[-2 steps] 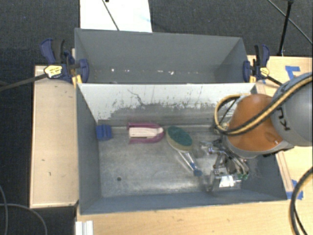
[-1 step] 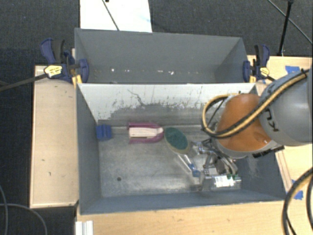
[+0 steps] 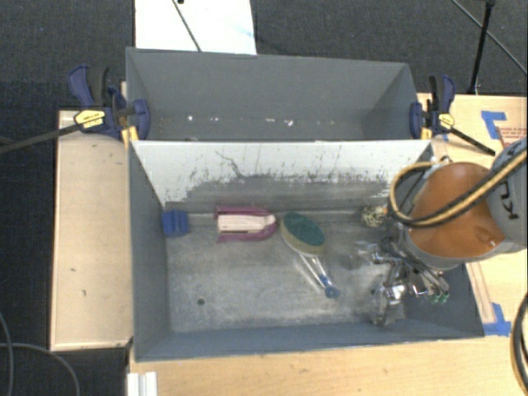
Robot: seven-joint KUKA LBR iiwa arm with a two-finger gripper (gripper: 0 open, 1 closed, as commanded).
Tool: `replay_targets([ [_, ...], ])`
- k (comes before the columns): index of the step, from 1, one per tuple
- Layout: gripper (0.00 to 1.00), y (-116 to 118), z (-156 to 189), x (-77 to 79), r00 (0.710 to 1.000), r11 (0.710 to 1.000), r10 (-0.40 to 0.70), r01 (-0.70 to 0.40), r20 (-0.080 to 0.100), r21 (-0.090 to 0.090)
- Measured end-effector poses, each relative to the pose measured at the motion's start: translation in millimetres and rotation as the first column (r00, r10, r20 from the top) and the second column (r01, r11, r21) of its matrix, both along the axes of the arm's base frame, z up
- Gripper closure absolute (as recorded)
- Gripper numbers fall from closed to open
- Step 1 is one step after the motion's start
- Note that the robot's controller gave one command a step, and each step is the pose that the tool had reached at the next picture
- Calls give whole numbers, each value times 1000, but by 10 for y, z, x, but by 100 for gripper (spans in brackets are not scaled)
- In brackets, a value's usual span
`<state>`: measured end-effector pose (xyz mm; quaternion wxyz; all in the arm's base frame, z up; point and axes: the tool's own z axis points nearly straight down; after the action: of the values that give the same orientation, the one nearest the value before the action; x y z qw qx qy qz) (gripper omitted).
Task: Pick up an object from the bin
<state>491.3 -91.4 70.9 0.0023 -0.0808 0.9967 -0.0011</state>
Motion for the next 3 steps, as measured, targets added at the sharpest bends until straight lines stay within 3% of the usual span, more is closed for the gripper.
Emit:
replay_targets([
  [1,0,-572,565,49,999,999,-35,35,3,-3],
  [2,0,-552,-1,71,945,945,328,-328,-2,4],
  [3,100,-565,4,73,945,945,327,-327,-2,1],
])
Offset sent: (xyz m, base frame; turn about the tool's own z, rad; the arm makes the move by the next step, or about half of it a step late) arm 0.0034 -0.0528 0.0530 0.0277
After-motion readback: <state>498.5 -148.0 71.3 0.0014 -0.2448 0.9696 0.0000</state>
